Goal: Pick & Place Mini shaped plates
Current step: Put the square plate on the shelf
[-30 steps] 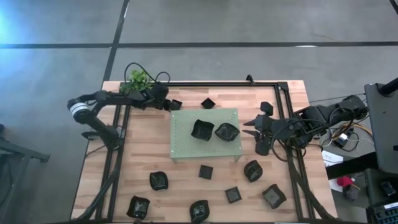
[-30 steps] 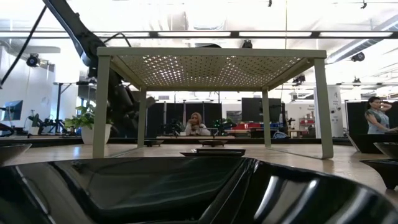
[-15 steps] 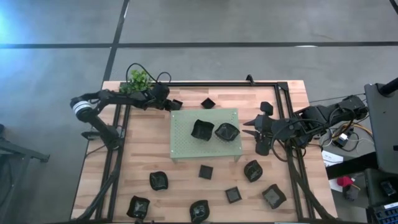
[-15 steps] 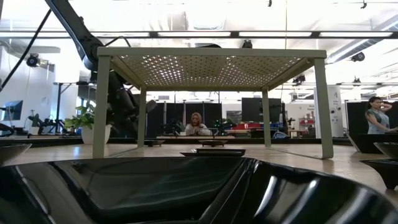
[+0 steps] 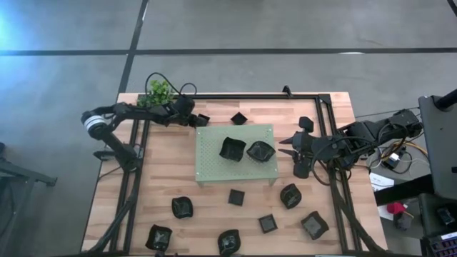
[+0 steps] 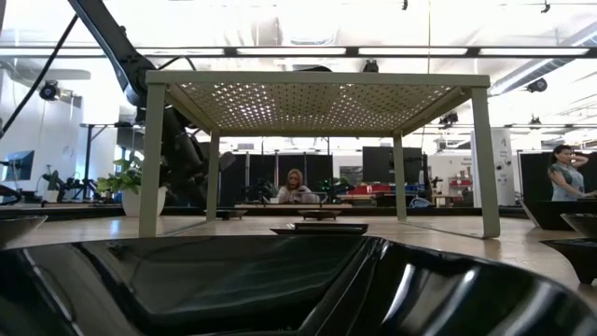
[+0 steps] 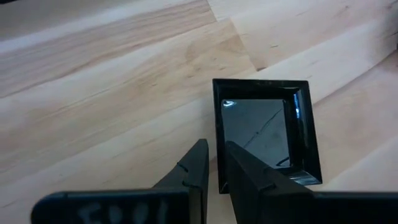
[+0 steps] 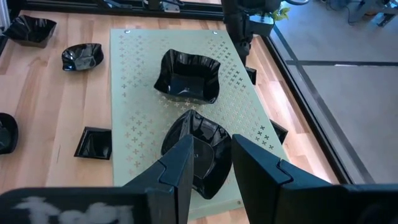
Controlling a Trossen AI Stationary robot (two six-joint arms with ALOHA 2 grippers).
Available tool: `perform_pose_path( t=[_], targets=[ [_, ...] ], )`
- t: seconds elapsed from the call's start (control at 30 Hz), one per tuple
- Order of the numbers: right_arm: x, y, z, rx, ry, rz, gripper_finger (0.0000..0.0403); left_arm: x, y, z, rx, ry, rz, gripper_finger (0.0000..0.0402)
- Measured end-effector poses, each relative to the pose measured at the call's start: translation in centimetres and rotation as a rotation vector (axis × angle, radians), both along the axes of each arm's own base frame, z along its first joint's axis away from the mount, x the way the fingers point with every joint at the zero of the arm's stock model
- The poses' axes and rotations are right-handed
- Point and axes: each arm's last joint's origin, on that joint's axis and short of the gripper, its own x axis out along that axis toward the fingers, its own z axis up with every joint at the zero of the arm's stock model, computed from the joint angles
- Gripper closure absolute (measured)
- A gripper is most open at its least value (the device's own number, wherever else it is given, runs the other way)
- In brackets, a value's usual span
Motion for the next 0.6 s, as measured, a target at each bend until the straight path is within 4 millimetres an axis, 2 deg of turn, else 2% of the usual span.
perform_pose_path(
  t=[0.3,0.47,0.6],
  targets=[
    [0.00,0.00,0.00,0.000,0.000,0.000,0.0298,0.05,0.03,-0.52,-0.014,0.014,0.000,0.0358],
    [0.00,0.00,-0.01,0.000,0.000,0.000,0.0298,0.14,0.07,-0.36,-0.014,-0.001,-0.006,0.0391],
    [0.00,0.00,-0.01,-0.001,0.001,0.000,0.0298,0.18,0.07,-0.31,-0.017,-0.007,-0.010,0.0398]
  ],
)
